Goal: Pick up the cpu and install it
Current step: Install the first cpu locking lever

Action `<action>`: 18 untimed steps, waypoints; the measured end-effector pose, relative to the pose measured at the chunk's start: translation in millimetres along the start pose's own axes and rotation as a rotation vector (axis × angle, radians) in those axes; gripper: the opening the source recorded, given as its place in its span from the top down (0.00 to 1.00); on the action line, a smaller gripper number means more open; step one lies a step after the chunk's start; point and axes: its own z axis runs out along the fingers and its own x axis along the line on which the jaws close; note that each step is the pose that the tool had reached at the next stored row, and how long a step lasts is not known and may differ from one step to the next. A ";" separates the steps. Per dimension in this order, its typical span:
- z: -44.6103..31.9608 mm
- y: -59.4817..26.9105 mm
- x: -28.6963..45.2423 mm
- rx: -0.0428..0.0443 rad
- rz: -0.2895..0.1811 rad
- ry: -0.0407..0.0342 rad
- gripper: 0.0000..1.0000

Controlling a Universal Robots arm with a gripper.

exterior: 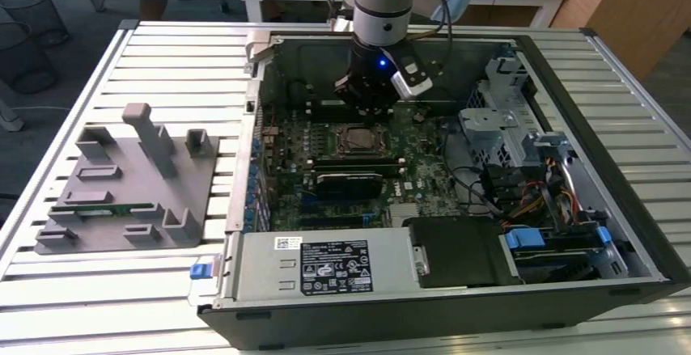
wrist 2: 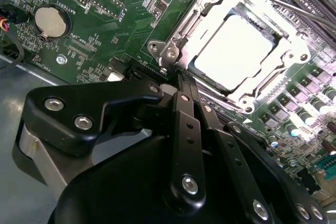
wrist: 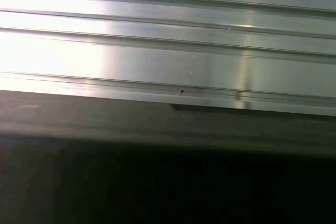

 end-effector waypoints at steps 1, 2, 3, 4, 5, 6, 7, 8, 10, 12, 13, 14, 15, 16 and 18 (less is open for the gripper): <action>0.3 0.2 -0.1 -0.0007 0.000 -0.0006 0.89; 0.3 0.2 -0.1 -0.0007 0.000 -0.0002 0.89; 0.0 0.2 -0.1 -0.0008 0.000 -0.0002 0.89; -0.8 0.2 -0.1 -0.0006 0.000 0.0002 0.89; -0.9 0.2 -0.1 -0.0007 0.000 0.0001 0.89; -0.9 0.2 -0.1 -0.0006 0.000 0.0000 0.89; -0.9 0.2 -0.1 -0.0007 0.000 -0.0001 0.89; -1.0 0.2 -0.1 -0.0006 0.000 0.0000 0.89; -1.0 0.2 -0.1 -0.0004 0.000 0.0001 0.89; -0.6 0.1 -0.1 0.0000 0.000 0.0003 0.89; -0.2 0.1 -0.1 -0.0002 0.000 0.0001 0.89; 0.3 0.1 -0.1 -0.0002 0.000 0.0001 0.89; 0.6 0.1 -0.1 0.0001 0.000 0.0004 0.89; 1.0 0.1 0.0 0.0003 0.000 0.0005 0.89; 1.6 0.0 0.0 0.0003 0.000 0.0004 0.89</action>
